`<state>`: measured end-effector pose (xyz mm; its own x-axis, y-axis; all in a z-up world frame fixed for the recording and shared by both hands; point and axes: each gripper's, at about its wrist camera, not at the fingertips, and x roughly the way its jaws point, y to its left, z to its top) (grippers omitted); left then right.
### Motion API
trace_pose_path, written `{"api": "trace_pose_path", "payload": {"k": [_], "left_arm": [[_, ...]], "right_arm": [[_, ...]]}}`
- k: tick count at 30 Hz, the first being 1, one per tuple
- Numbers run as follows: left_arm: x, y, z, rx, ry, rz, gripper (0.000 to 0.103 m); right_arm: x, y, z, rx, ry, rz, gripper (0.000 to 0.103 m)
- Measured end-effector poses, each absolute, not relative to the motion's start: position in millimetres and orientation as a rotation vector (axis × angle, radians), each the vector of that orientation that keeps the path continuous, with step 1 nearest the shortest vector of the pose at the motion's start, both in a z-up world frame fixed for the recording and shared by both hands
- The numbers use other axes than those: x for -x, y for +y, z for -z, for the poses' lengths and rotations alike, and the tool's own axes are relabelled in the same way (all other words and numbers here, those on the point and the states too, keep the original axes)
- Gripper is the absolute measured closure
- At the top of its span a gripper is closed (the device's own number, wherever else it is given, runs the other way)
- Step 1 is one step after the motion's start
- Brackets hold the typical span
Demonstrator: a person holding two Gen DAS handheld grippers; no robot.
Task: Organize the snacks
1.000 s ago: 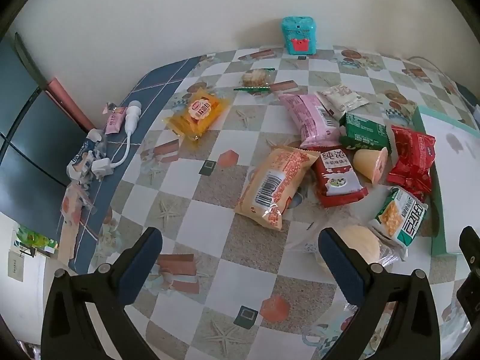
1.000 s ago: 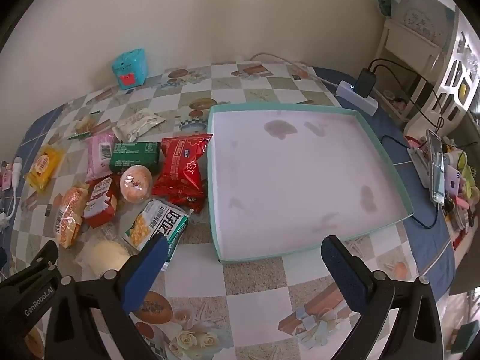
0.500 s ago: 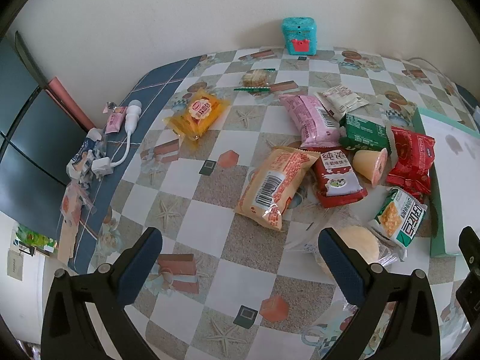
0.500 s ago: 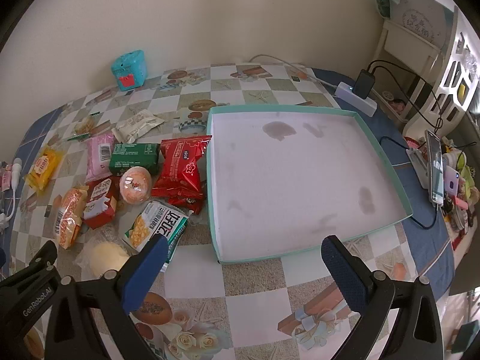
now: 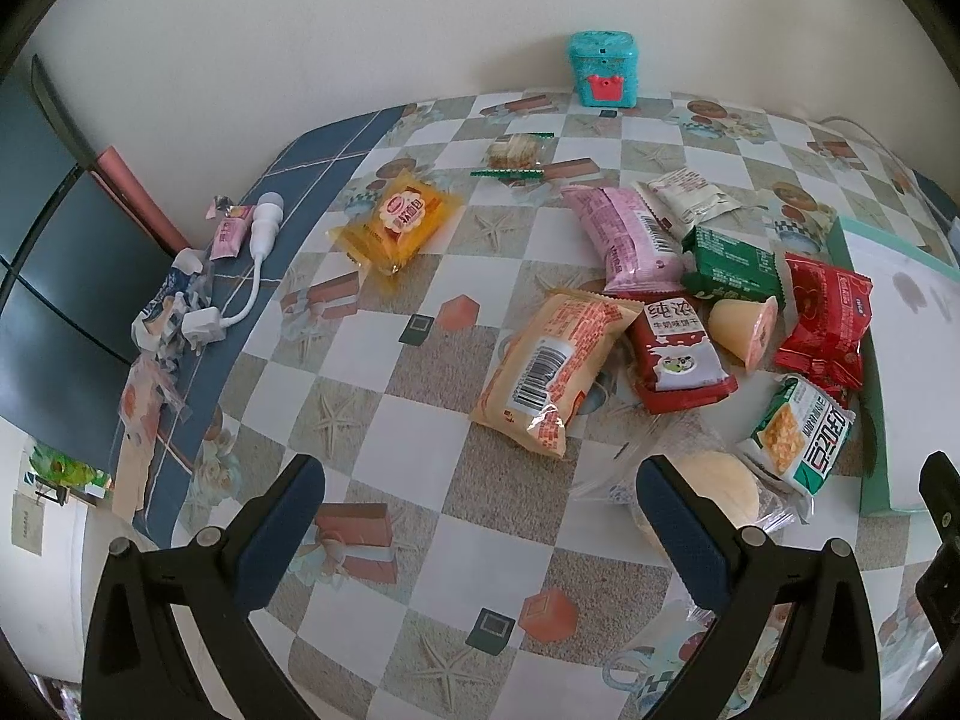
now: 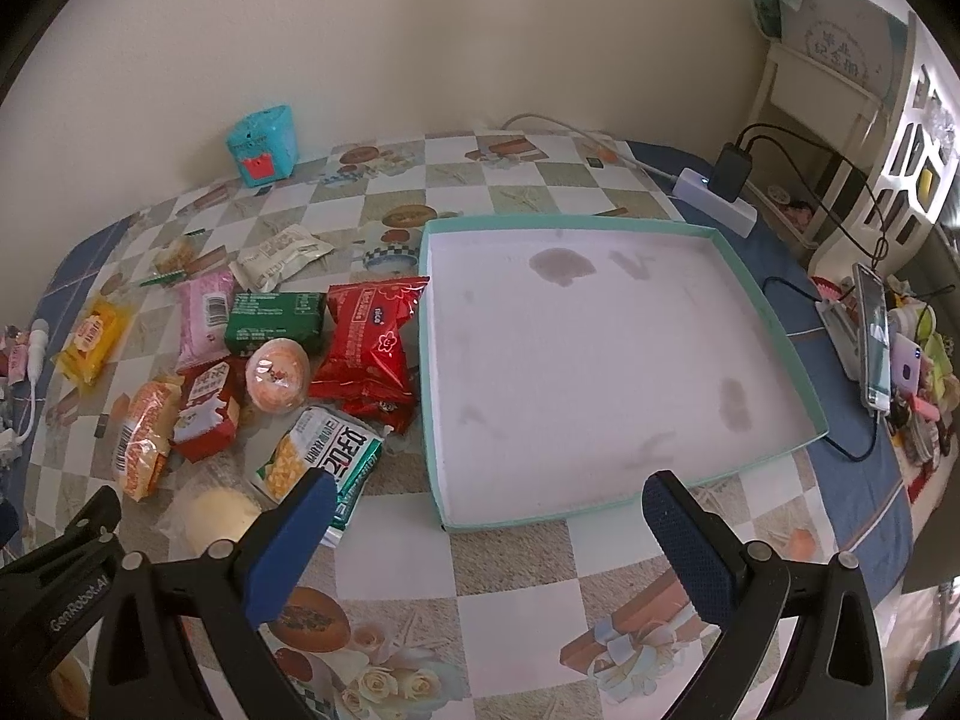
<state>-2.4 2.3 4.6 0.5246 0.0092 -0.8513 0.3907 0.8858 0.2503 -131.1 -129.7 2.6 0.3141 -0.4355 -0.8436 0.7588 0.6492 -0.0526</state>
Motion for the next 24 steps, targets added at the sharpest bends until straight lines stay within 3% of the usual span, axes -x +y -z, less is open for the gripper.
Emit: {"api": "trace_pose_path", "payload": {"k": [24], "left_arm": [[2.8,2.7,-4.0,-0.443,1.002,0.238,0.000]], "right_arm": [[129.8,-129.0,0.5,-0.388,0.970,0.815,0.000]]}}
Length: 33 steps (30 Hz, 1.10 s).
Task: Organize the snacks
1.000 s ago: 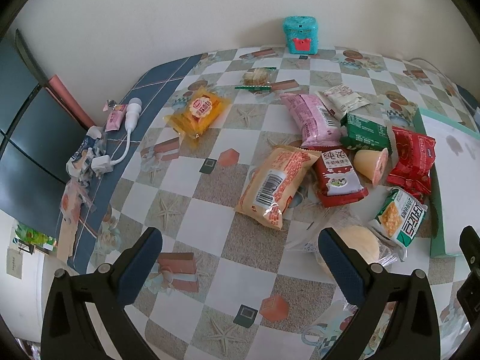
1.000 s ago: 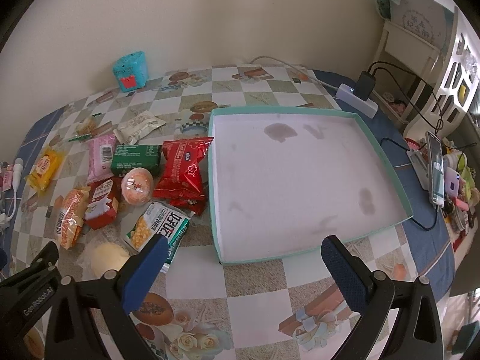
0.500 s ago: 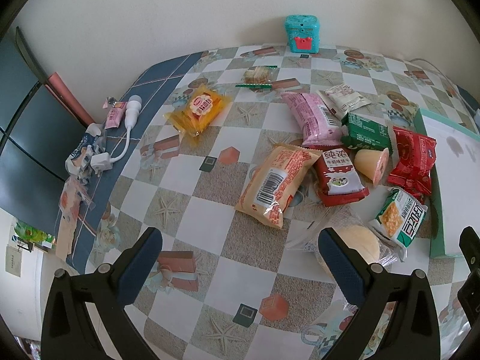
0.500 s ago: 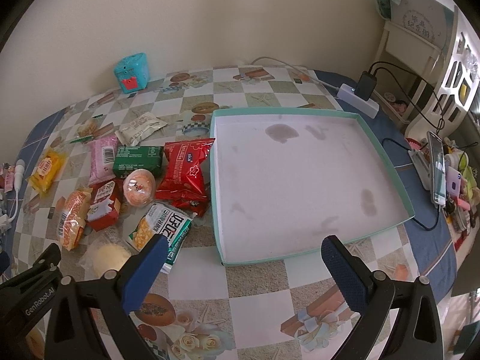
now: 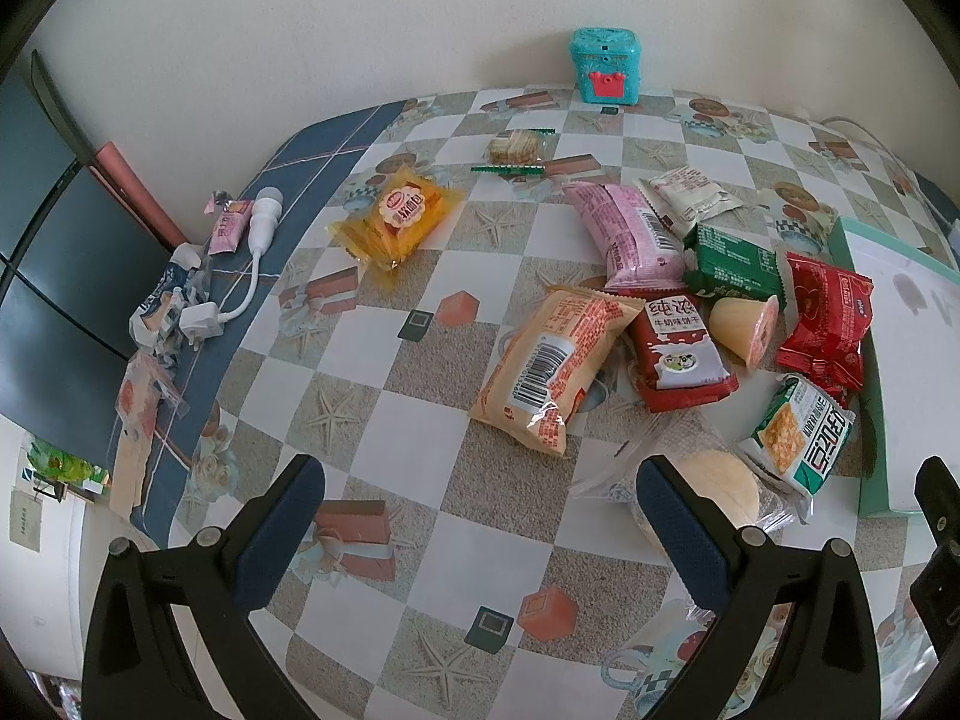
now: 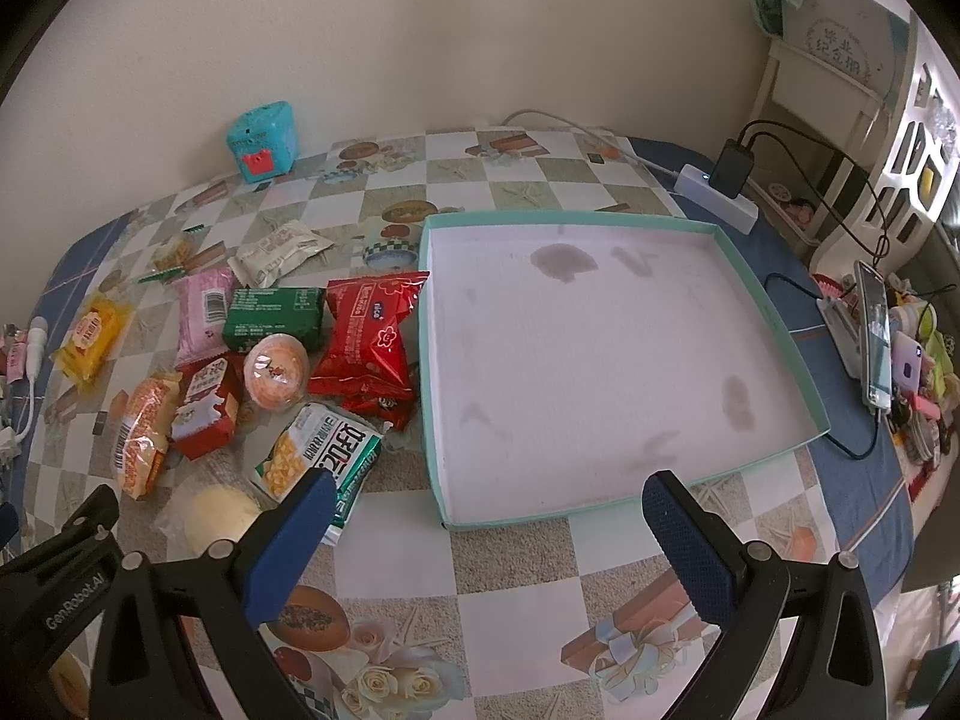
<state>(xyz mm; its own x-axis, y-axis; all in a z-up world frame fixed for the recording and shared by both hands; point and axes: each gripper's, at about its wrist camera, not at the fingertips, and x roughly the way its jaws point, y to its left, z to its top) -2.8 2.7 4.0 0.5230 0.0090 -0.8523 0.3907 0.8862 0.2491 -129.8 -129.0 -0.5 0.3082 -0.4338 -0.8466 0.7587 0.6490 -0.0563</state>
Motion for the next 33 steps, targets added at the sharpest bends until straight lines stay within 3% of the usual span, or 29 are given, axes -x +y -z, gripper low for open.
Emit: {"api": "trace_pose_path", "payload": {"k": [21,33], "left_arm": [[1.8,2.4,-2.4,-0.433,1.021,0.232,0.000],[1.8,-16.8,13.3,-0.348,1.152,0.342,0.000]], "right_arm": [[129.0,-130.2,2.8,-0.397,0.982,0.811,0.000],[121.0,-167.9,11.6,-0.547,0.999,0.827,0.000]]}}
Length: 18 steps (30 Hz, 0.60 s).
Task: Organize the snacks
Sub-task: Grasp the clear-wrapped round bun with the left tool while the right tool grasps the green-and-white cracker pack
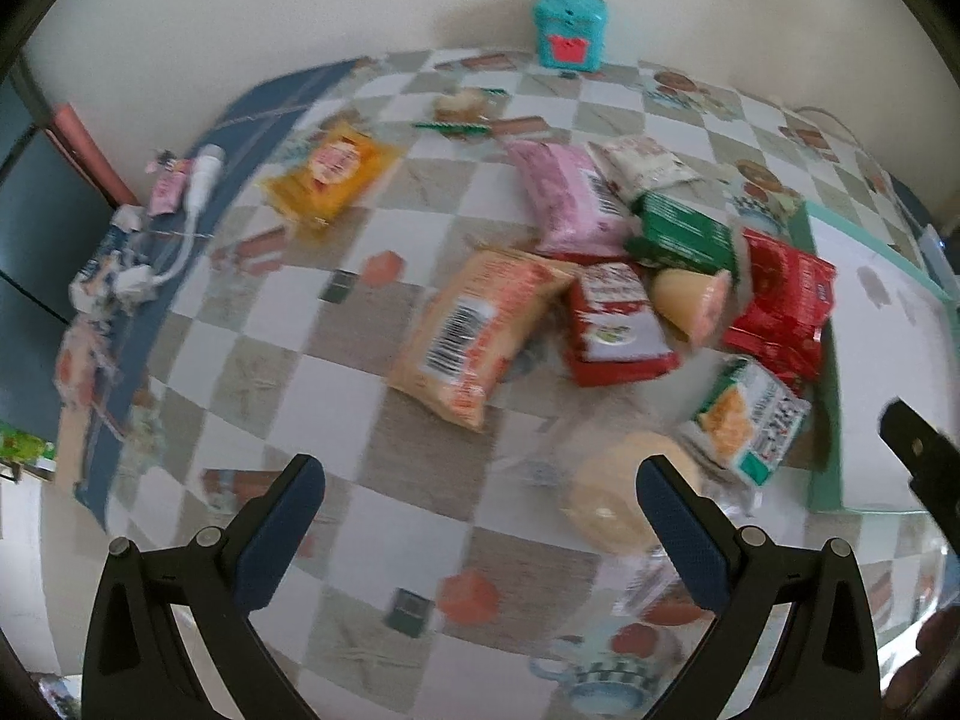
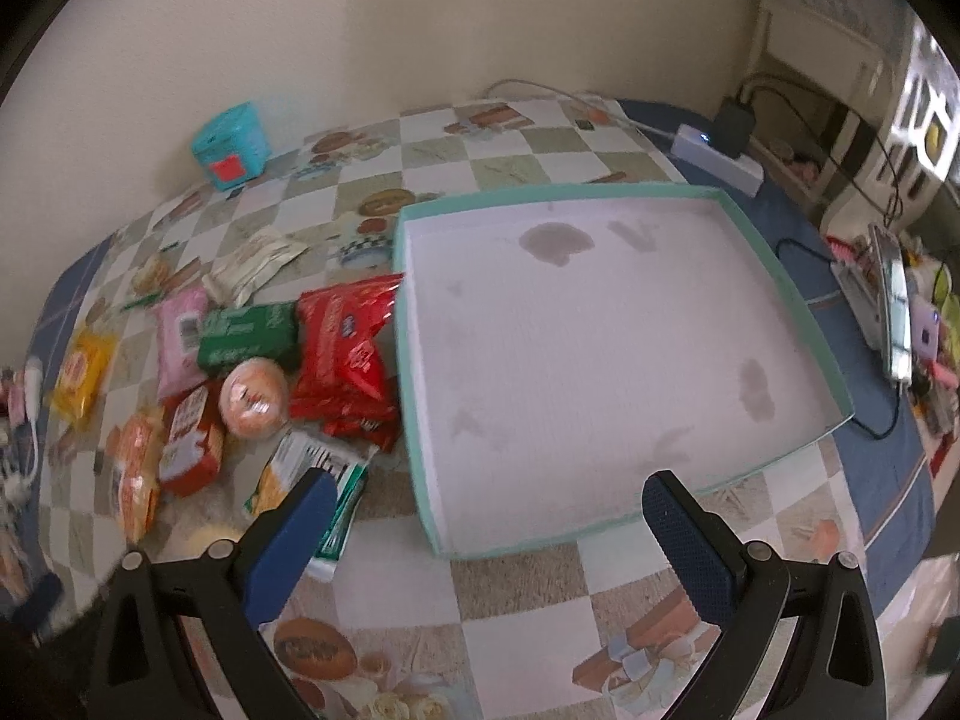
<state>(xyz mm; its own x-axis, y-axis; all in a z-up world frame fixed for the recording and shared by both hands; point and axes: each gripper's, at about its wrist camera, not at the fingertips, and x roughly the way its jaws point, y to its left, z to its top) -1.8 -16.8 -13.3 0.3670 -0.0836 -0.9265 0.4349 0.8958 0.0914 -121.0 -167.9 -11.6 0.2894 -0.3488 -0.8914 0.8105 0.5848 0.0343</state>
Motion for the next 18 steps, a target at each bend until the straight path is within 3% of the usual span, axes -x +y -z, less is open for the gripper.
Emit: {"api": "trace_pose_path", "payload": {"k": [12,18], "left_arm": [[6.2,-63.8,49.2,-0.408,1.307,0.450,0.000],[-7.8,-49.5,54.3,-0.345,1.339,0.382,0.000]], "right_arm": [[99.8,-182.5,26.2,-0.645,1.015,0.758,0.000],[92.2,-175.1,29.5,-0.627,1.029,0.712,0.000]]}}
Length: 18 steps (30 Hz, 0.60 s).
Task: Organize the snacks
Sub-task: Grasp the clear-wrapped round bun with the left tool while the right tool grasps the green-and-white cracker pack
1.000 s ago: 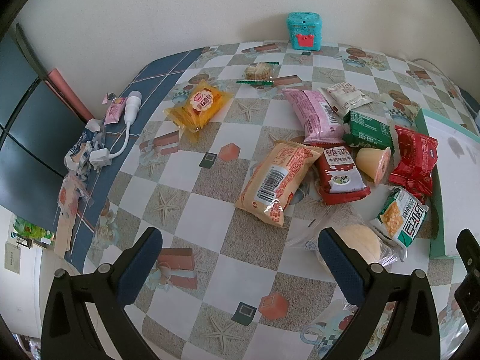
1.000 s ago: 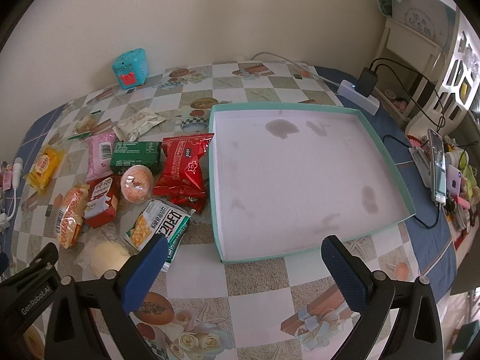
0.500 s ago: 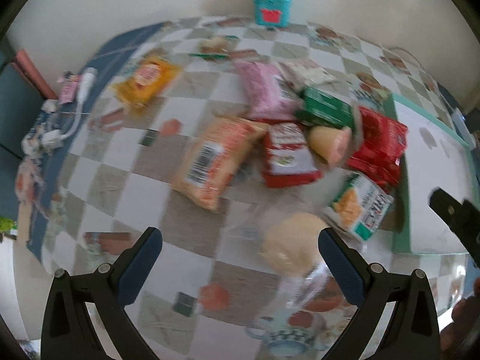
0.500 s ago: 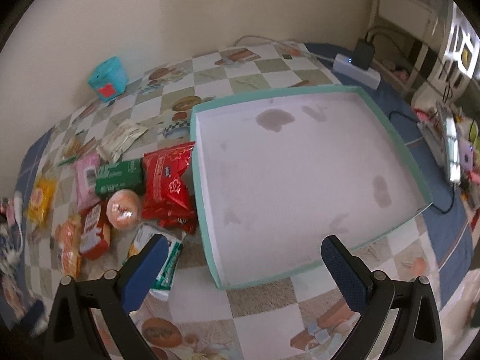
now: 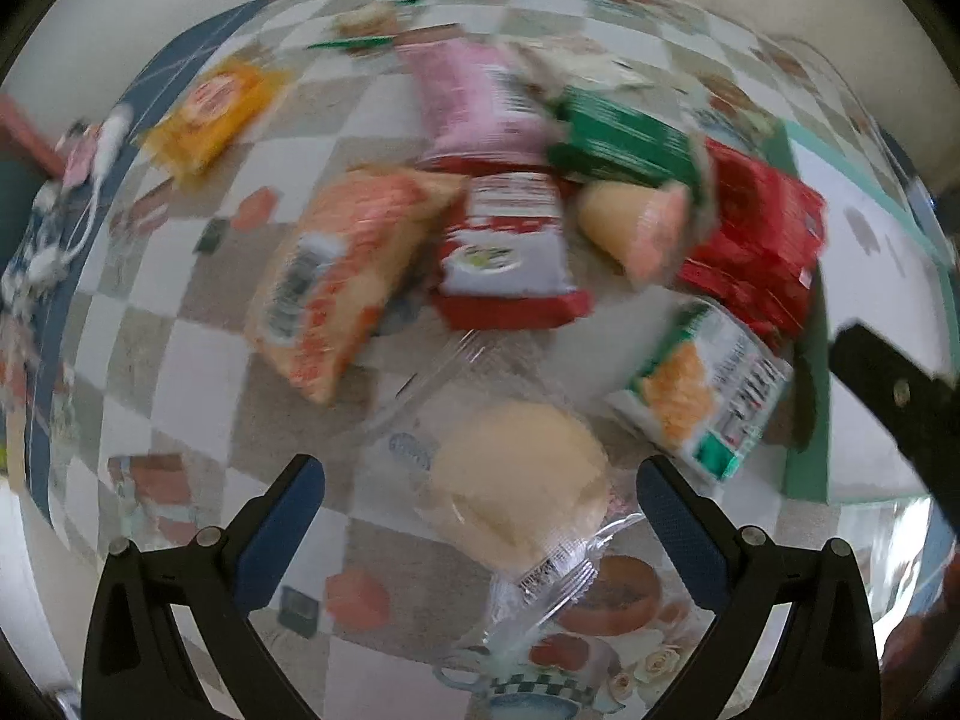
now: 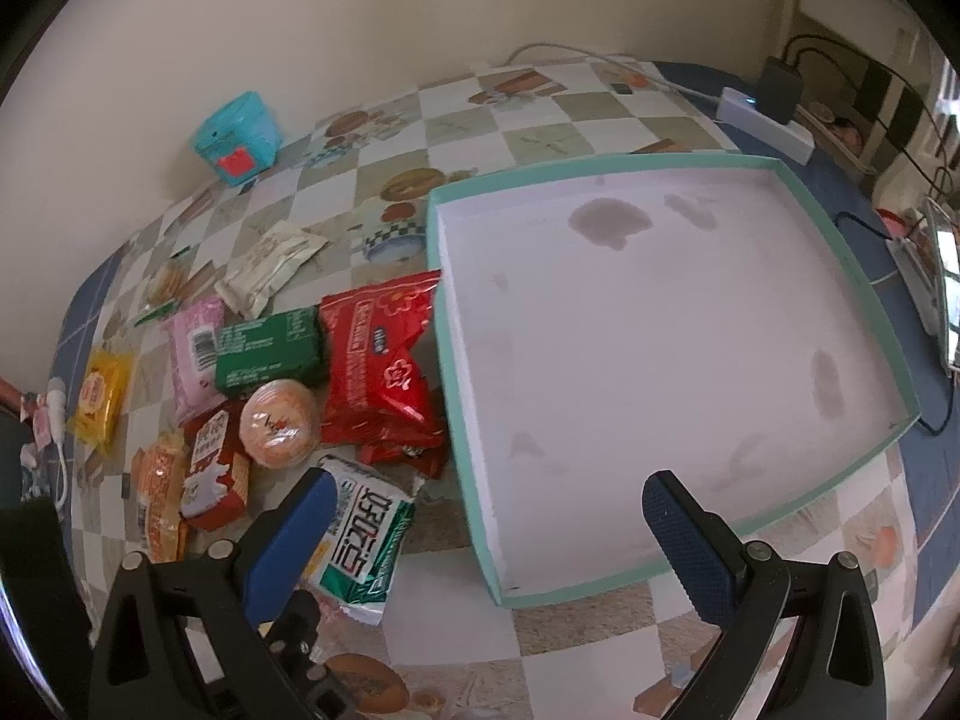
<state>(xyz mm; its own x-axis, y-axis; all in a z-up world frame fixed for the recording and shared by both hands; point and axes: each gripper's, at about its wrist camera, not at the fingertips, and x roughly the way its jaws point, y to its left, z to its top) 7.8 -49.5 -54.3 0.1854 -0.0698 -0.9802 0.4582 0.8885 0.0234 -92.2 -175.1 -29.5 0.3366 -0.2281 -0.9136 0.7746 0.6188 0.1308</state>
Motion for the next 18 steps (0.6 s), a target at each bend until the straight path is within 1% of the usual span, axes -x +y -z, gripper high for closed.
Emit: {"api": "trace_pose_path", "payload": {"k": [8,12,14,18], "left_arm": [[-37.5,-2.3,57.3,-0.178,1.367,0.199,0.000],[-49.3,10.0,59.6,-0.116,1.385,0.165,0.000],[-52.6,11.6,60.4,-0.104,1.388,0.163,0.000],[-54.4,18.1,63.0,-0.110,1.376,0.164,0.000]], "right_arm": [[67.9,-150.0,43.9,-0.606,1.083,0.565,0.001],[59.7,-140.1,46.4,-0.588,1.091,0.538,0.006],[56.5,-135.4,45.7,-0.568,1.091,0.535,0.012],[54.4,-134.1,51.7,-0.578,1.126,0.527,0.017]]}}
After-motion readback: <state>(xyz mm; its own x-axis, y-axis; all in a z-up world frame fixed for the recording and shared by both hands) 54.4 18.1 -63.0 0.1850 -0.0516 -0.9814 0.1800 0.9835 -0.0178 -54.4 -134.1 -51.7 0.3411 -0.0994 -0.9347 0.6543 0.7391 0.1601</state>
